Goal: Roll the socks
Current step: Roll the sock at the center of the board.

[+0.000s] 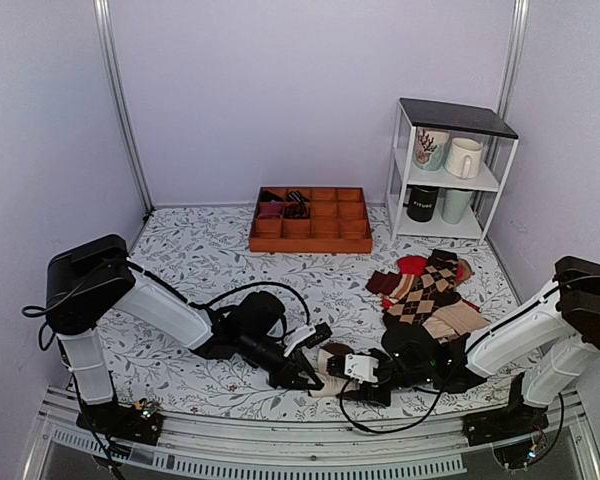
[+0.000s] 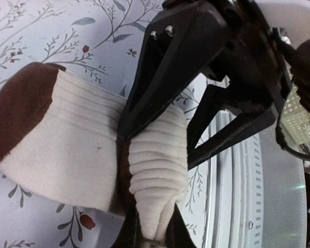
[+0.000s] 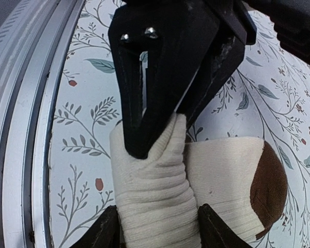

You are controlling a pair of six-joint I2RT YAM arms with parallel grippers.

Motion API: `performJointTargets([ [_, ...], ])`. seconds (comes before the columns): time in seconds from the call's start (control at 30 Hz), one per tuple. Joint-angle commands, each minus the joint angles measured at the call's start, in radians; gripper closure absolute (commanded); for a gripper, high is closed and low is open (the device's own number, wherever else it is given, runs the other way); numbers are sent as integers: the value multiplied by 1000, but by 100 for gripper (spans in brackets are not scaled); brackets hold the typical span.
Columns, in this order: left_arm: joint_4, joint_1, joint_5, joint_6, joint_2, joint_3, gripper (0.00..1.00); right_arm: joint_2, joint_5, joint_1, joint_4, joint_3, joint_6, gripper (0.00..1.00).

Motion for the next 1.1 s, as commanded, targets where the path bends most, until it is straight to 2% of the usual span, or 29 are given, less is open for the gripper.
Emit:
performJointTargets([
  [0.0,-210,6,-52,2,66,-42,100,35,14,7,22,36,17,49],
  [0.1,-210,6,-50,3,67,-40,100,38,23,9,22,40,15,50],
  [0.13,-212,6,-50,5,67,-40,100,37,18,8,19,42,14,54],
  [0.2,-212,6,-52,7,66,-38,100,36,-1,7,-9,54,15,72],
  [0.27,-202,7,-63,5,67,-37,100,54,-24,7,-60,77,27,82],
  [0.37,-169,7,-87,3,50,-38,96,97,-75,5,-108,98,76,88],
  [0.47,-119,7,-111,23,14,-31,91,126,-139,5,-113,88,151,90],
  [0.5,-98,7,-116,33,-6,-29,86,133,-152,4,-112,81,171,90],
  [0.57,-2,3,-129,53,-63,-53,52,138,-171,5,-109,64,226,90],
  [0.63,121,-7,-186,71,-143,-98,4,131,-194,3,-98,43,266,90],
  [0.67,180,-13,-219,86,-187,-130,1,129,-213,-1,-95,42,280,90],
  [0.83,526,-115,-607,239,-412,-366,0,160,-321,-54,-64,18,390,90],
  [0.87,588,-123,-649,262,-434,-403,1,173,-353,-62,-52,14,412,89],
  [0.97,743,-119,-684,303,-436,-475,0,218,-410,-74,-32,16,451,90],
  [1.07,868,-108,-555,290,-410,-521,0,259,-454,-92,-30,29,470,90],
])
